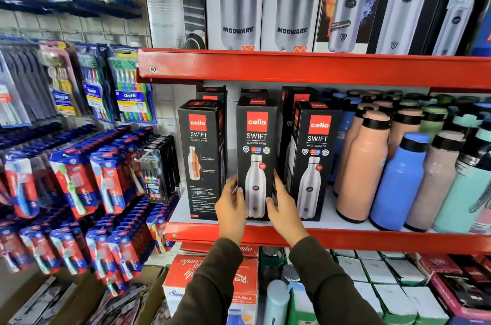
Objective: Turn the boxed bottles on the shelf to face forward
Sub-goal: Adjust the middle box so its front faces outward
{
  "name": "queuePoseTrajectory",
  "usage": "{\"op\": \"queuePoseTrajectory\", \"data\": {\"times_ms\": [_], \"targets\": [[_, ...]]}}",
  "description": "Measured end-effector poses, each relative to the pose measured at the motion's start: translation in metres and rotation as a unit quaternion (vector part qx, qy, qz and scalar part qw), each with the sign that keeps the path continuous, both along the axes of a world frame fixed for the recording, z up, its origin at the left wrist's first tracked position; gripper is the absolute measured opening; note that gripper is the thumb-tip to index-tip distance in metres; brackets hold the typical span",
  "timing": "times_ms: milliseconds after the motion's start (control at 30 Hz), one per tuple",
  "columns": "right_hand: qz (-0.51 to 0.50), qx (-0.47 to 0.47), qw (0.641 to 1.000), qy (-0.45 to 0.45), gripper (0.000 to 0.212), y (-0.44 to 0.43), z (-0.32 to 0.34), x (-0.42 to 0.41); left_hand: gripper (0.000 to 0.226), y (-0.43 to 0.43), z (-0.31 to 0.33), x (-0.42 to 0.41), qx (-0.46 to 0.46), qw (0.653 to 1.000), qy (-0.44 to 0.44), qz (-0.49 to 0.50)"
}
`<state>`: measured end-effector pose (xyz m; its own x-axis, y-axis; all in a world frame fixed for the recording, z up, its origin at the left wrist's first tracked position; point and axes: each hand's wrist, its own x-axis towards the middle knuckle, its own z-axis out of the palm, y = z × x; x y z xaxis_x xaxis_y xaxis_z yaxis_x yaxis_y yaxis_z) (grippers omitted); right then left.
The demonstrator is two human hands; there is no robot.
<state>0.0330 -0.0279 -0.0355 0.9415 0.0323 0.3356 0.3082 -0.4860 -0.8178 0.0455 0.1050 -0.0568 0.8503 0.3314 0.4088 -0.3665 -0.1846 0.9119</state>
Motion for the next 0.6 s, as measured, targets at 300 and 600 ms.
{"op": "queuePoseTrajectory", "data": {"times_ms": [300, 600], "targets": [[-0.031, -0.010, 0.999, 0.015, 0.069, 0.0017, -0.0063, 0.0033, 0.039, -0.0020, -0.0028, -0.0021, -0.001, 1.000, 0.010, -0.020], [-0.037, 0.001, 0.999, -0.004, 0.069, 0.0050, -0.0096, 0.0025, 0.041, -0.0018, -0.0031, -0.0029, 0.004, 0.999, 0.014, -0.030]]}}
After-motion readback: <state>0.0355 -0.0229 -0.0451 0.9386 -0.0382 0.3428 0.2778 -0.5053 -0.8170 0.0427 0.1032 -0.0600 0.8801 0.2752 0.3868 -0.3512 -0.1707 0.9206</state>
